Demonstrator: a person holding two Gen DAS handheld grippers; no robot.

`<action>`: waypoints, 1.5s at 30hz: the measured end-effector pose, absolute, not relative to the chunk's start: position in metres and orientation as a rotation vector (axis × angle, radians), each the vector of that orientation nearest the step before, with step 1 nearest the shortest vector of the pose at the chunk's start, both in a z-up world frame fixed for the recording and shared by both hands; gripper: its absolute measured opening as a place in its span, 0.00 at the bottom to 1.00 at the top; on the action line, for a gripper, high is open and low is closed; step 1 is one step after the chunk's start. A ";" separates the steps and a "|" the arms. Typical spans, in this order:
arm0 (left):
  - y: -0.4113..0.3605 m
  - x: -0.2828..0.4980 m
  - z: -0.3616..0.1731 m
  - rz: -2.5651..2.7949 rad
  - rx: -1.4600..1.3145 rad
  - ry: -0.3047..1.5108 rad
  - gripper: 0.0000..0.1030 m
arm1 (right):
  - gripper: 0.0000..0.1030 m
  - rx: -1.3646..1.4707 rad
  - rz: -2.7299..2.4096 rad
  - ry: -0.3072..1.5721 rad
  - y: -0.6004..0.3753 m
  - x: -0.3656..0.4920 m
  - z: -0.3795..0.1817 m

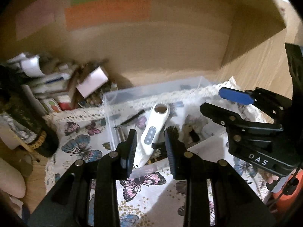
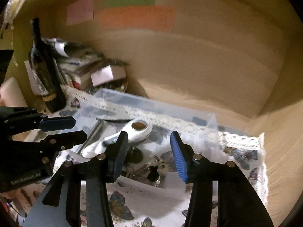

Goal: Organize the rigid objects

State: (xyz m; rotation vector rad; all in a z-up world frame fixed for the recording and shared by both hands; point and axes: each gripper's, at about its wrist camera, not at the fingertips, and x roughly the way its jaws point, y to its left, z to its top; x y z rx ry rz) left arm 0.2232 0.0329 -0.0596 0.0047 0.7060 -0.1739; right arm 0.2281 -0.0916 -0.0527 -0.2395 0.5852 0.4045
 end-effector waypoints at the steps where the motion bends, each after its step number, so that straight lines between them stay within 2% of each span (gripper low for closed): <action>1: 0.033 0.217 -0.055 -0.171 0.005 0.687 0.30 | 0.50 -0.231 0.397 0.562 -0.095 0.221 -0.046; 6: 0.033 0.172 -0.025 -0.156 -0.008 0.552 0.45 | 0.59 -0.207 0.391 0.451 -0.105 0.182 -0.023; 9: 0.032 0.145 -0.012 -0.151 -0.011 0.477 0.45 | 0.71 -0.203 0.375 0.370 -0.110 0.154 -0.011; 10: 0.031 0.134 -0.008 -0.146 -0.010 0.448 0.46 | 0.73 -0.200 0.371 0.339 -0.111 0.143 -0.007; 12: 0.030 0.115 -0.001 -0.129 -0.012 0.392 0.59 | 0.74 -0.192 0.367 0.309 -0.113 0.129 -0.003; 13: 0.029 0.105 0.002 -0.120 -0.015 0.363 0.62 | 0.75 -0.181 0.369 0.295 -0.117 0.122 0.000; 15: 0.029 0.086 0.007 -0.103 -0.021 0.296 0.72 | 0.82 -0.160 0.372 0.276 -0.121 0.111 0.002; 19: 0.026 0.060 0.014 -0.099 -0.017 0.235 0.80 | 0.88 -0.130 0.357 0.221 -0.131 0.087 0.004; 21: 0.024 0.047 0.016 -0.091 -0.017 0.211 0.89 | 0.92 -0.119 0.356 0.207 -0.134 0.077 0.004; 24: 0.021 0.034 0.015 -0.079 -0.017 0.185 0.95 | 1.00 -0.102 0.344 0.177 -0.137 0.062 0.003; 31: 0.017 0.018 0.010 -0.081 -0.036 0.178 0.99 | 1.00 -0.068 0.323 0.173 -0.144 0.042 0.000; 45: 0.018 0.019 0.008 -0.060 -0.049 0.181 0.99 | 1.00 -0.060 0.310 0.161 -0.146 0.032 -0.002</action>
